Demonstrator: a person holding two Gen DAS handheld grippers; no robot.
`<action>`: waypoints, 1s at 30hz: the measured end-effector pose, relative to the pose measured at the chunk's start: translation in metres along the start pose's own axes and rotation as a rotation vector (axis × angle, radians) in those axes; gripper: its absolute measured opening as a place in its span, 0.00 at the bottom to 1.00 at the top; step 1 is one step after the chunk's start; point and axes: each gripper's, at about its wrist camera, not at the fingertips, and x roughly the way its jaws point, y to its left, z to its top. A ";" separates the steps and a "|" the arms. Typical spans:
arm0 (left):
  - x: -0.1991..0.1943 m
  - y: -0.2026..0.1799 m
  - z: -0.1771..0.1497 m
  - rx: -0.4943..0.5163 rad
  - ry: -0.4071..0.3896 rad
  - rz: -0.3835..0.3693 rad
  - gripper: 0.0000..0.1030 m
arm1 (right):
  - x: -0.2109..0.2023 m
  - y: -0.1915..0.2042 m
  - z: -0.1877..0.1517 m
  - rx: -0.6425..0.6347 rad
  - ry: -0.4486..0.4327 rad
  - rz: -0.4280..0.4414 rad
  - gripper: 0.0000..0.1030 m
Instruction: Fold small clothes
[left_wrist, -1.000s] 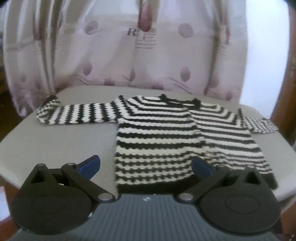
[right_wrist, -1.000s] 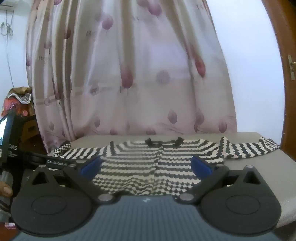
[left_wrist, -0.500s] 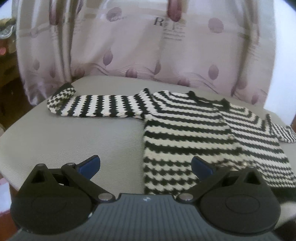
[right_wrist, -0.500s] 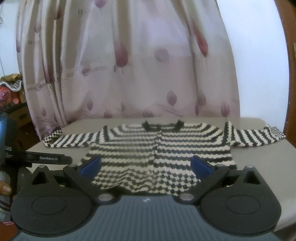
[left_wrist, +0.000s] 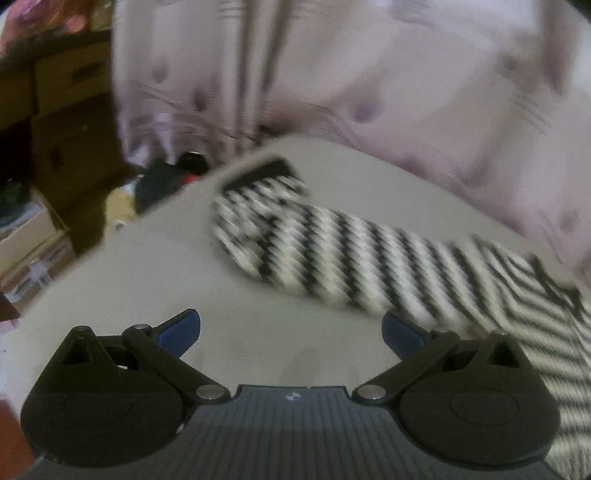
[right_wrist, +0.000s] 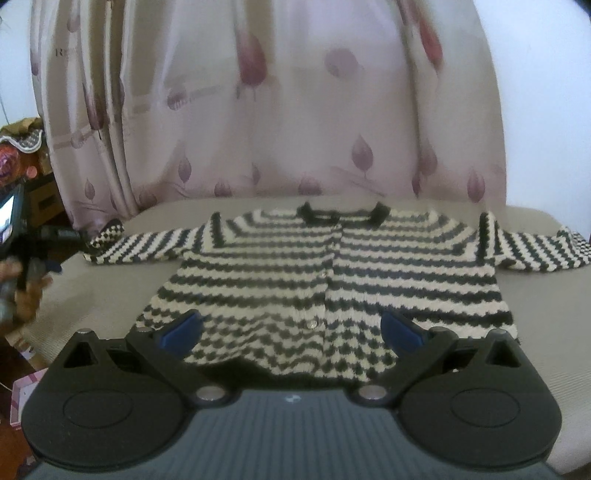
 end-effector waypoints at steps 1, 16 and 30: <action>0.014 0.014 0.014 -0.009 0.000 0.001 1.00 | 0.004 0.000 -0.001 -0.001 0.008 -0.002 1.00; 0.107 0.054 0.096 -0.170 0.074 -0.157 0.17 | 0.038 -0.003 -0.004 0.009 0.090 -0.043 1.00; 0.081 0.074 0.063 -0.299 -0.092 -0.009 0.15 | 0.029 -0.187 0.032 0.342 -0.047 -0.126 0.99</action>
